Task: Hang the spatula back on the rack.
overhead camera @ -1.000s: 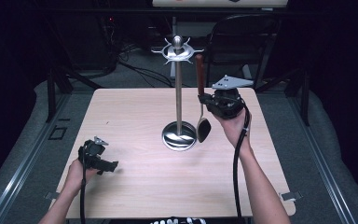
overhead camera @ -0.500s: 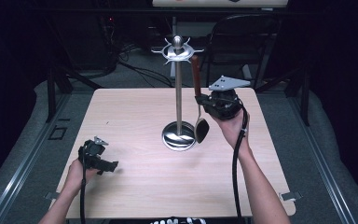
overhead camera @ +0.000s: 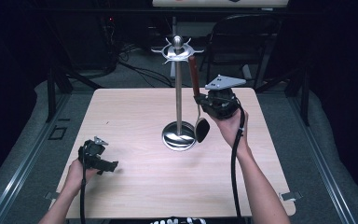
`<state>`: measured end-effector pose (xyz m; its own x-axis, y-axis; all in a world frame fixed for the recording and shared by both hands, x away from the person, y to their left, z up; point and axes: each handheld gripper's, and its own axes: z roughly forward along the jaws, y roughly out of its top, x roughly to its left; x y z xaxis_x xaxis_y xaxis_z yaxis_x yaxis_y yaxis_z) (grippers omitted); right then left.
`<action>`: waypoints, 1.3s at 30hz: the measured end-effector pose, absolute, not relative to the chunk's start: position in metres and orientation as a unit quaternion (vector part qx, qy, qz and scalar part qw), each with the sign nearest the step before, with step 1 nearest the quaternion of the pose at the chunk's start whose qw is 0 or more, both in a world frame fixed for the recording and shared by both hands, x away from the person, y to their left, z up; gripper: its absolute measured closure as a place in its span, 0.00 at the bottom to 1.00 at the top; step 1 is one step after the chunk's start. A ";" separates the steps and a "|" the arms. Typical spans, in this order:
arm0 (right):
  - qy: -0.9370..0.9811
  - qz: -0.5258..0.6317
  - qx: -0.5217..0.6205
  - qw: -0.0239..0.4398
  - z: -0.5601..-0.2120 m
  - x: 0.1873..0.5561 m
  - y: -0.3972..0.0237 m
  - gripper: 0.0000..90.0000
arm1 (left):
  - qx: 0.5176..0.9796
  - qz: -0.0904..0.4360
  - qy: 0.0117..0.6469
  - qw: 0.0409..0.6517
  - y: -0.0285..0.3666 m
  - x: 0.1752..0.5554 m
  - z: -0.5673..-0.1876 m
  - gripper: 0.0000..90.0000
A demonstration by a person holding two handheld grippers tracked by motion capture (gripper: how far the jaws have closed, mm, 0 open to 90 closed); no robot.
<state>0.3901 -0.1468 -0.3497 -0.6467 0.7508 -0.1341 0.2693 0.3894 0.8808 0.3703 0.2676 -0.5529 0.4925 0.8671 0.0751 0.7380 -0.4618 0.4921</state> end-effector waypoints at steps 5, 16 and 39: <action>0.792 0.433 0.328 0.278 -0.348 0.387 -0.142 0.94 | 0.840 0.160 0.477 0.202 0.268 0.370 -0.553 0.00; 0.780 0.418 0.364 0.290 -0.349 0.388 -0.142 0.94 | 0.841 0.160 0.476 0.202 0.268 0.370 -0.552 0.00; 0.775 0.418 0.378 0.287 -0.351 0.396 -0.134 0.94 | 0.841 0.159 0.476 0.202 0.268 0.370 -0.553 0.00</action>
<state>0.3959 -0.1337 -0.3506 -0.5496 0.8252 -0.1301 0.3452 0.3662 0.8641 0.3701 0.2677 -0.5527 0.4958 0.8652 0.0752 0.7367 -0.4648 0.4912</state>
